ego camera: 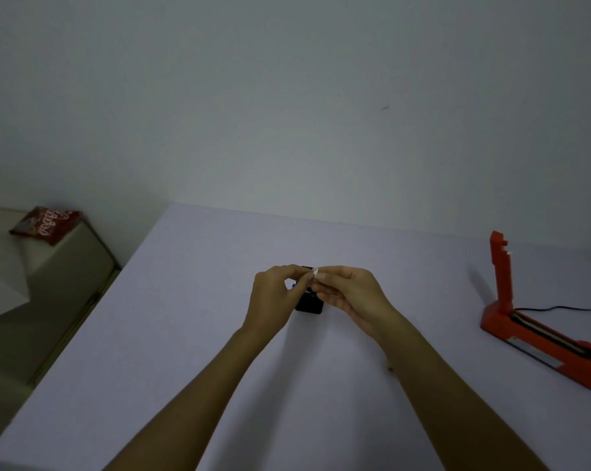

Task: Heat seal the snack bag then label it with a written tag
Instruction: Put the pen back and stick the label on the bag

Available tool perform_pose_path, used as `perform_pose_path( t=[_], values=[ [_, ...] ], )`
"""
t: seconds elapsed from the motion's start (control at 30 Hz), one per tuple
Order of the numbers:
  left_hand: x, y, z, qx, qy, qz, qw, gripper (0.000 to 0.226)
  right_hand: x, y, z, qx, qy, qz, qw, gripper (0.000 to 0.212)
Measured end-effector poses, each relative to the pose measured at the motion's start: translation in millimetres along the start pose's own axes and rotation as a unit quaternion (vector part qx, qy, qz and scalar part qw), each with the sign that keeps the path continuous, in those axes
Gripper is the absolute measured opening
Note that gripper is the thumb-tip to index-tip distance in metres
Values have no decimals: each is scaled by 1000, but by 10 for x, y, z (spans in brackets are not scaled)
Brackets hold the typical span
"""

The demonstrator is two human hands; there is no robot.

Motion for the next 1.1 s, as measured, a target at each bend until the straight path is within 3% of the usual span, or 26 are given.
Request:
perform_pose_path(
  t=[0.57, 1.1],
  values=[
    [-26, -30, 2, 7, 9, -26, 1000, 16, 11, 26, -5, -1, 9, 8, 1000, 19],
    [20, -53, 31, -66, 51, -39, 996, 17, 13, 84, 34, 34, 12, 0, 999, 20]
  ],
)
Point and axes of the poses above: each hand's wrist, its own x-axis away from the middle knuckle, its own y-axis out of the palm, z = x × y, the point moved 10 cm from there along -x, towards the middle knuckle, and after that the axes turned 1 degree about x, right-handed, at the moved point
